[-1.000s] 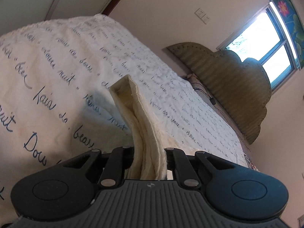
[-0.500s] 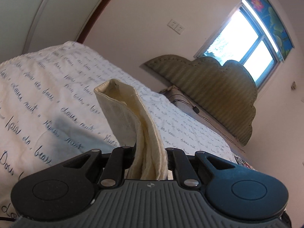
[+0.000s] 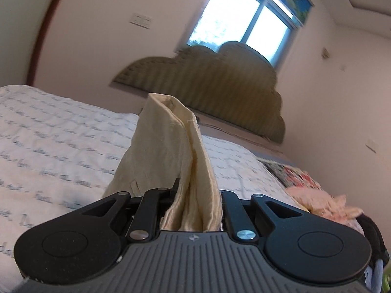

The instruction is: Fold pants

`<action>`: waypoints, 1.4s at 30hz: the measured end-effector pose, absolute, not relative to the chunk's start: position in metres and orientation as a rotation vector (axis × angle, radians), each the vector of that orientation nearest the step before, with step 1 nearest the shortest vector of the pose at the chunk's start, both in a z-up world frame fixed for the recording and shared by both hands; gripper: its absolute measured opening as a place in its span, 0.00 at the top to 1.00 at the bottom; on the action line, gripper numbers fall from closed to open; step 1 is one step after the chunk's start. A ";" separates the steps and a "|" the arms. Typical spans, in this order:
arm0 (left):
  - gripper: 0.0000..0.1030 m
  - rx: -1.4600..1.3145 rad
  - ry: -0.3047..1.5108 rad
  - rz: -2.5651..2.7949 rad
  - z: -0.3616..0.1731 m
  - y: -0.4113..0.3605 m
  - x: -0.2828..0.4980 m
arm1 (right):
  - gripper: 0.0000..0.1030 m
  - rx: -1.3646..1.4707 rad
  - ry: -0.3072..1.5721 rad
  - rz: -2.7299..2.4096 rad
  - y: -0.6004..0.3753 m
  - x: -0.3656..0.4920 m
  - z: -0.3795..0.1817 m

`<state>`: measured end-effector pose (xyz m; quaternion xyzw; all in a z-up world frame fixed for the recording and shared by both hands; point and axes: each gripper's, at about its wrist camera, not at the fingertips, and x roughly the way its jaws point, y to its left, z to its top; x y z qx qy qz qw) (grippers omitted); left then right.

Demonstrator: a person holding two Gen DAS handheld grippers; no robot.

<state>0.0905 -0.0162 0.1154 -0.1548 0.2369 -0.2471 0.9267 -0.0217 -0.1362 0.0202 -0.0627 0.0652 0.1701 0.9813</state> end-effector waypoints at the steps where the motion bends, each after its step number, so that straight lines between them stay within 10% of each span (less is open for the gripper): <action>1: 0.87 -0.304 0.494 -0.529 0.113 -0.028 0.093 | 0.81 -0.112 0.136 0.325 -0.145 -0.023 0.018; 27: 0.85 0.006 0.778 -0.765 0.014 -0.211 0.135 | 0.81 0.372 0.344 0.147 -0.252 -0.042 -0.041; 35: 0.35 -0.017 0.777 -0.851 0.014 -0.223 0.134 | 0.81 0.616 0.401 0.157 -0.272 -0.028 -0.054; 42: 0.25 -0.067 0.701 -0.759 0.030 -0.170 0.140 | 0.68 0.674 0.452 0.130 -0.280 -0.034 -0.051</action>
